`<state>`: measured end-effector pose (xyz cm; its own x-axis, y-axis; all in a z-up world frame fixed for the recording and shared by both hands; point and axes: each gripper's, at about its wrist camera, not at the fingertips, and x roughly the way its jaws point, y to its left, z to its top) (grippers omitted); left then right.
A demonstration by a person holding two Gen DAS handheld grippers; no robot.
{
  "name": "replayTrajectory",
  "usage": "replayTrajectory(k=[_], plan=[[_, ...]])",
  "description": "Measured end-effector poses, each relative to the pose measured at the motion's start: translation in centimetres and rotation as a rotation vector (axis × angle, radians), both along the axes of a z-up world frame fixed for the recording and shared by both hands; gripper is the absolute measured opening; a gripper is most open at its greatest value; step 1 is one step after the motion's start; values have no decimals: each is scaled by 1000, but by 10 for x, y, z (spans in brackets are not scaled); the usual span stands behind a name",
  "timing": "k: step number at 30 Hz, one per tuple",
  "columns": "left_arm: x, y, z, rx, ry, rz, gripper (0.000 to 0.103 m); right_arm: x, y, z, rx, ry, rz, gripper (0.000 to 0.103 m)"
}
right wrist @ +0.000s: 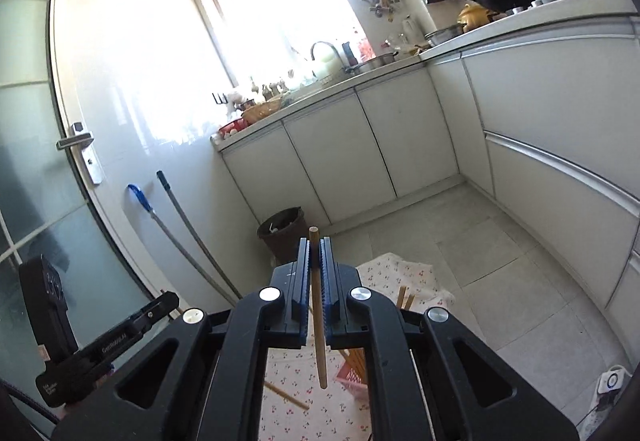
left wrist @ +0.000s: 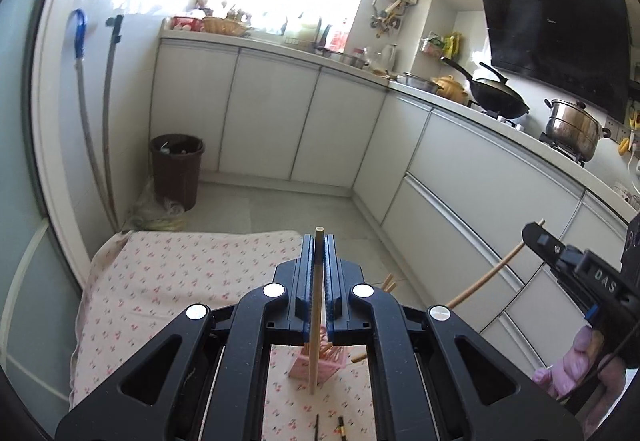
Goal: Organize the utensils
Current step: 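Lift both chopsticks and carry them over the pink basket, then open both tools to drop the chopsticks into the pink basket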
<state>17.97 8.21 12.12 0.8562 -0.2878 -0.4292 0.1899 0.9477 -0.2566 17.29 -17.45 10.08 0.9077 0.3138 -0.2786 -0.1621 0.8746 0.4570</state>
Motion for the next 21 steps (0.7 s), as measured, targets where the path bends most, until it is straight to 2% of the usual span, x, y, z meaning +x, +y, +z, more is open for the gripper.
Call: replayTrajectory(k=[9,15,16,17,18,21], plan=[[35,-35,-1,-5,-3,-56,4,28,-29,1,21,-13,-56,5],[67,-51,-25,34,47,-43,5,47,-33,-8,25,23,-53,5],[75,-53,-33,54,77,-37,16,50,-32,-10,24,31,-54,5],[81,-53,-38,58,99,-20,36,53,-32,-12,21,40,-52,5],[85,-49,-46,47,117,2,42,56,-31,-14,19,49,-51,5],[87,-36,-55,17,141,44,42,63,-30,-22,14,73,-54,5]])
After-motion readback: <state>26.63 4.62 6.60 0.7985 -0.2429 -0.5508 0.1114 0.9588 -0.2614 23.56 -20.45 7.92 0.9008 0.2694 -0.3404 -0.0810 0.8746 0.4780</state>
